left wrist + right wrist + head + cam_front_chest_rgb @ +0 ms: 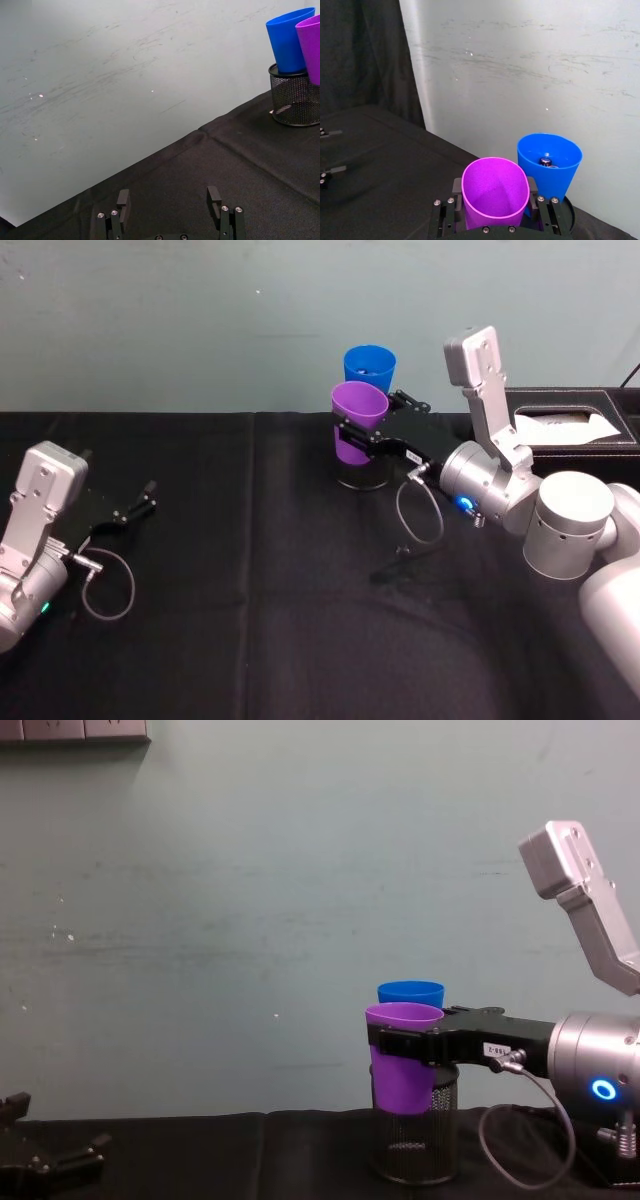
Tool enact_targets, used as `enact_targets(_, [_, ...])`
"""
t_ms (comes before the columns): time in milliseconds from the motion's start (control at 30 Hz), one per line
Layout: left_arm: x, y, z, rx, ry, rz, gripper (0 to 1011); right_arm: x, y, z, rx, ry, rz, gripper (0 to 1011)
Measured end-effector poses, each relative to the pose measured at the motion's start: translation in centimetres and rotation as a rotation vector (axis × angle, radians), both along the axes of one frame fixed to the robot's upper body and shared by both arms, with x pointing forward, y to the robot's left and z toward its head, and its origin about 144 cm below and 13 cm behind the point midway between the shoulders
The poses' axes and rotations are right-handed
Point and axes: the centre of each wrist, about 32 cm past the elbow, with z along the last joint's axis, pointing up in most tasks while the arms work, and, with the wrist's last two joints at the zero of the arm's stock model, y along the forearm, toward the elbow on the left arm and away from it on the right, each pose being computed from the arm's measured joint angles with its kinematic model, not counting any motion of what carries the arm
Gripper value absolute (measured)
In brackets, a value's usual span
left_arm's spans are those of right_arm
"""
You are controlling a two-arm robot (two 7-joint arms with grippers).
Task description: Pick up one cup with a gripper and tap it against the other cup.
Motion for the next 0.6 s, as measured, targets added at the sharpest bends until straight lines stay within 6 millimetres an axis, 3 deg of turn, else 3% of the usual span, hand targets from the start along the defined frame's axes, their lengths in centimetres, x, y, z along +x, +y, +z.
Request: enact_targets(600, [0.0, 0.0, 0.0, 0.0, 0.0, 0.0, 1000, 1.2, 0.2, 0.2, 0.022, -0.005, -0.029, 733])
